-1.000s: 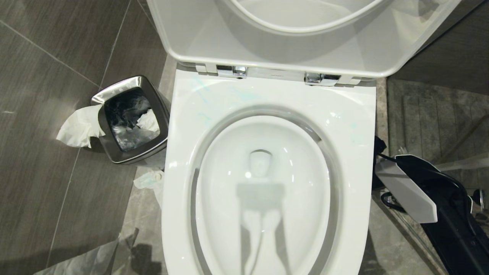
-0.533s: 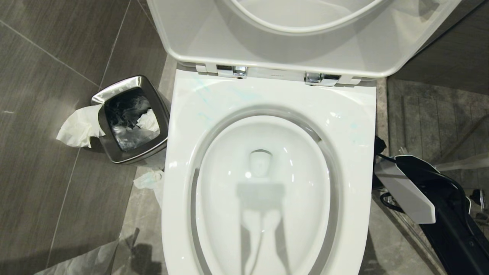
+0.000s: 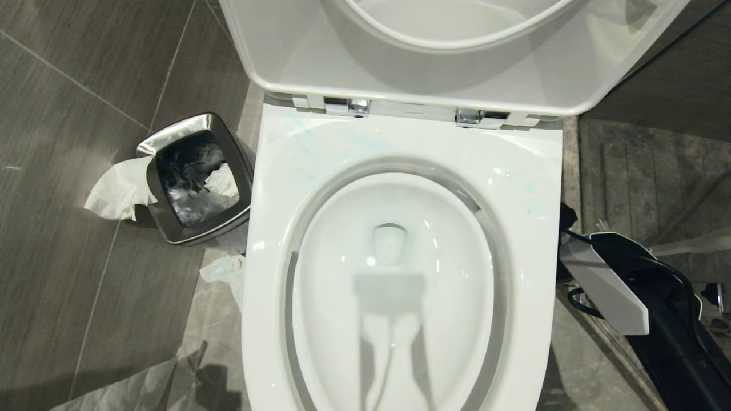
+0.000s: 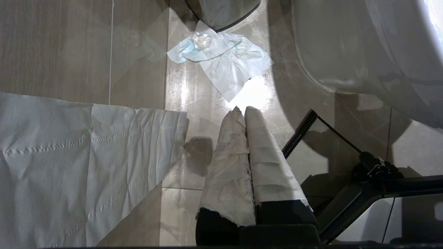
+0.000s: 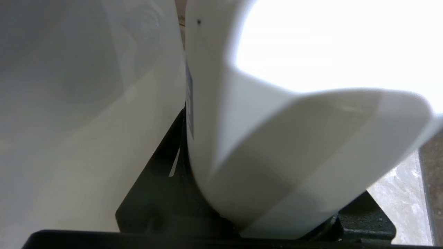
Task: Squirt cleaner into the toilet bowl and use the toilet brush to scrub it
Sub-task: Pour in the cleaning agent
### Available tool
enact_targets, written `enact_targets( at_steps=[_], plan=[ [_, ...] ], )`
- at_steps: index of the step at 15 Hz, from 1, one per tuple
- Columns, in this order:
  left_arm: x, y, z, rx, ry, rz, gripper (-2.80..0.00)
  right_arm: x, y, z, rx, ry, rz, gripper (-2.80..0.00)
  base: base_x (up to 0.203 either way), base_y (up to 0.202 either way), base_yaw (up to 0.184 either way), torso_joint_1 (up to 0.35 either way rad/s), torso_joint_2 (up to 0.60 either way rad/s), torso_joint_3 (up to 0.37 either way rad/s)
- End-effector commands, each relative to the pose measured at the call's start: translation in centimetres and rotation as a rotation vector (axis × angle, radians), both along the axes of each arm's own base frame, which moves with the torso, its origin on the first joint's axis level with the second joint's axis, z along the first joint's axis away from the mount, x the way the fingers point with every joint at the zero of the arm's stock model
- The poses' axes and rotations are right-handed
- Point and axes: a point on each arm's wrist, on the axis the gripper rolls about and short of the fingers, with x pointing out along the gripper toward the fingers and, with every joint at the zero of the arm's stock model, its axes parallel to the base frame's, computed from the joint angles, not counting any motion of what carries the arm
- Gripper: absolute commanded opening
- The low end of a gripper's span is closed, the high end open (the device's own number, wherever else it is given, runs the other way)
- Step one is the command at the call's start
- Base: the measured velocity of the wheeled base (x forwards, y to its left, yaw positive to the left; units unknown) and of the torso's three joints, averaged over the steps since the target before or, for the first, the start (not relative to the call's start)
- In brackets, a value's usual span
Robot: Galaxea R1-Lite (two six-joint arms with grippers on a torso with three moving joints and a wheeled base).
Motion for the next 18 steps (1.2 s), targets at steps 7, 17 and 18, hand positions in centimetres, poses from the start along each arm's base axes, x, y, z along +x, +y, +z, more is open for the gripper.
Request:
enact_targets(
  at_steps=[7, 17, 18],
  plan=[
    [0.0, 0.0, 0.0, -0.006, 0.002, 0.000, -2.80, -2.2, -1.8, 2.0, -0.005, 0.077, -0.032, -2.80, 0.000, 0.000, 0.000, 0.000, 0.00, 0.000],
    [0.0, 0.0, 0.0, -0.018, 0.001, 0.011, -2.80, -10.1, -5.2, 10.9, 0.012, 0.087, -0.096, -2.80, 0.000, 0.000, 0.000, 0.000, 0.00, 0.000],
    [0.0, 0.0, 0.0, -0.017, 0.002, 0.011, -2.80, -11.1, -5.2, 11.8, 0.016, 0.086, -0.093, -2.80, 0.000, 0.000, 0.000, 0.000, 0.00, 0.000]
  ],
)
